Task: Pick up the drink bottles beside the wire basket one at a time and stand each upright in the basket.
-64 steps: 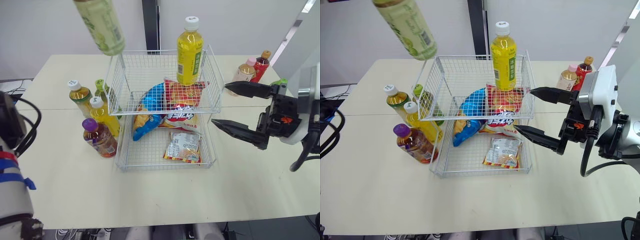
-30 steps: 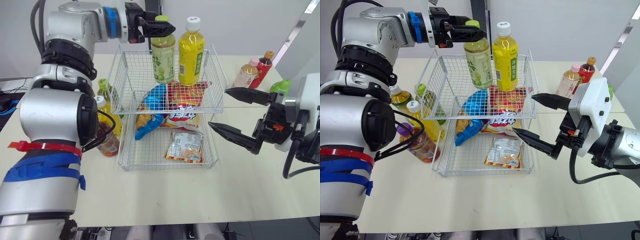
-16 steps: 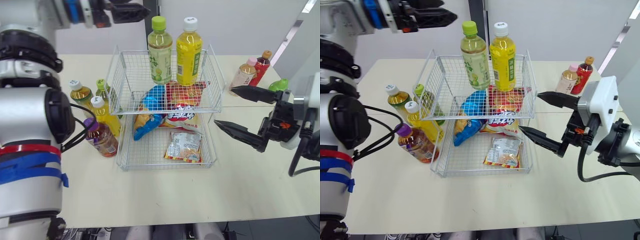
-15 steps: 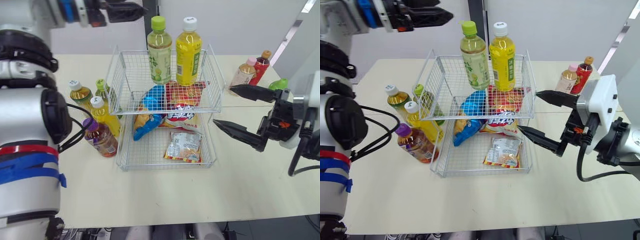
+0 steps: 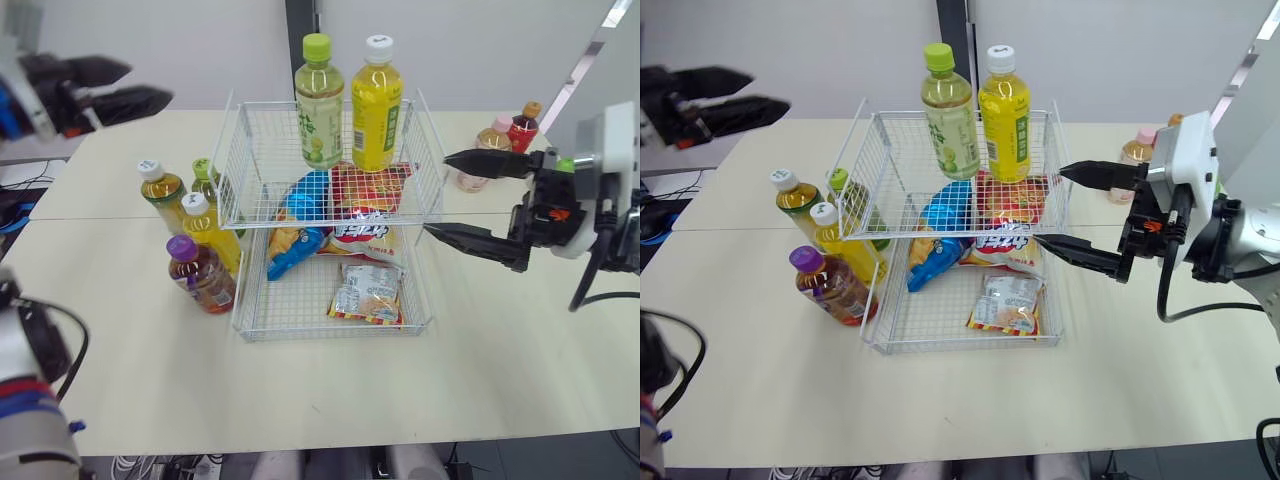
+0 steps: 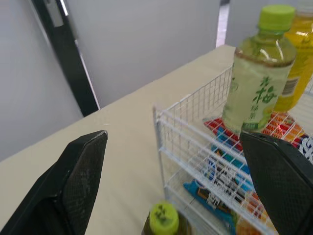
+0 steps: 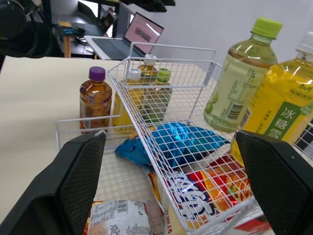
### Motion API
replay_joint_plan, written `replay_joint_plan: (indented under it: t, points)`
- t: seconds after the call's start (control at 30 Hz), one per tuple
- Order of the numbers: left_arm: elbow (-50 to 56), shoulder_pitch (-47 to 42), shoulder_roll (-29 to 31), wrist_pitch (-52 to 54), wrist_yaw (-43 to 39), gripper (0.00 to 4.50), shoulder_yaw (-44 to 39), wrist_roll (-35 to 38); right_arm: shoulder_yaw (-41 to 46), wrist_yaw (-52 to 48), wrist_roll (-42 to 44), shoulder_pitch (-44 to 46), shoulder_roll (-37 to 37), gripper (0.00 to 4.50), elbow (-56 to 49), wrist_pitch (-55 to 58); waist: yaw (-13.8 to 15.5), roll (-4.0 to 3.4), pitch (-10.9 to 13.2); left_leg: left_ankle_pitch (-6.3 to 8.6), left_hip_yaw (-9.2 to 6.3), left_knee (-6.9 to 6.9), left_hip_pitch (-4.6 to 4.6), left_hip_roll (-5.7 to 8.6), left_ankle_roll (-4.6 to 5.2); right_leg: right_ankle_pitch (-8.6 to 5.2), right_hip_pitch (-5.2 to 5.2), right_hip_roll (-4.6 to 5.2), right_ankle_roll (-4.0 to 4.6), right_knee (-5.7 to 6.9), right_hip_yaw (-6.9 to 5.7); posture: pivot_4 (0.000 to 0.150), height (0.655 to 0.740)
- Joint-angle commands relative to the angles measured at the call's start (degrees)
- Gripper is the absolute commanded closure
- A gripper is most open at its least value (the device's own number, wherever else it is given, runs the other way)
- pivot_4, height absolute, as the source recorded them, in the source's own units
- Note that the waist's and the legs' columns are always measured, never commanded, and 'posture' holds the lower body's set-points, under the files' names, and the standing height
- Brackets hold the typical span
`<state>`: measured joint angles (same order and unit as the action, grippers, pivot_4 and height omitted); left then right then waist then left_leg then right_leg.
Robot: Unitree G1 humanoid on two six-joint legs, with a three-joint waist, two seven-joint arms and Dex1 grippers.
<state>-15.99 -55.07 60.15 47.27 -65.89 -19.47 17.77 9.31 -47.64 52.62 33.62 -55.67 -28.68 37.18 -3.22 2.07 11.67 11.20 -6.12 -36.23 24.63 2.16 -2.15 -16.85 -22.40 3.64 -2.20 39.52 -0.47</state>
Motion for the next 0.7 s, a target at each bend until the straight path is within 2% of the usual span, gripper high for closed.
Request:
replay_joint_plan:
  t: [0.03, 0.23, 0.43, 0.57, 0.7]
  points:
    - [7.11, 9.90, 3.16, 1.95, 1.19, 0.04, -10.48, 2.91, -3.19, -2.44, -2.01, 3.68, 1.70, 0.00, -0.35, -1.21, -0.05, -0.02, -0.01, 0.00, -0.02, 0.01, -0.03, -0.02, 0.00, 0.00, 0.00, 0.00, 0.01, 0.02, 0.02, 0.150, 0.7400]
    - [12.55, 29.92, 1.40, 0.22, 2.97, 0.04, -25.13, 4.85, -9.98, -1.47, -5.58, 8.52, 6.82, 0.00, -0.78, 0.61, 0.14, -0.03, -0.02, 0.00, -0.05, 0.10, -0.22, -0.13, -0.01, -0.01, 0.03, 0.00, 0.06, 0.04, 0.11, 0.150, 0.7400]
    - [16.34, 42.79, -2.84, 0.13, 4.84, 0.04, -31.76, 7.84, -11.04, -1.28, -6.20, 12.26, 8.98, 0.00, 0.07, 3.61, 1.47, -0.03, -0.04, 0.01, -0.05, 0.10, -0.23, -0.09, -0.02, 0.00, 0.04, 0.15, 0.07, 0.00, 0.12, 0.150, 0.7400]
    - [19.66, 46.11, -6.29, -0.37, 9.36, 0.04, -31.05, 9.13, -11.74, -0.76, -6.22, 13.86, 9.92, 0.00, -0.52, 5.39, 1.74, -0.01, -0.06, 0.01, -0.08, 0.10, -0.26, -0.06, -0.03, 0.03, 0.08, 0.37, 0.11, -0.03, 0.08, 0.150, 0.7400]
    - [20.68, 42.70, -8.10, 0.15, 14.15, 0.04, -27.39, 10.97, -10.96, 2.04, -5.78, 14.62, 10.58, 0.00, -2.55, 8.07, 1.74, 0.07, -0.11, 0.01, -0.12, 0.10, -0.27, -0.05, -0.03, 0.06, 0.08, 0.38, 0.14, -0.02, 0.04, 0.150, 0.7400]
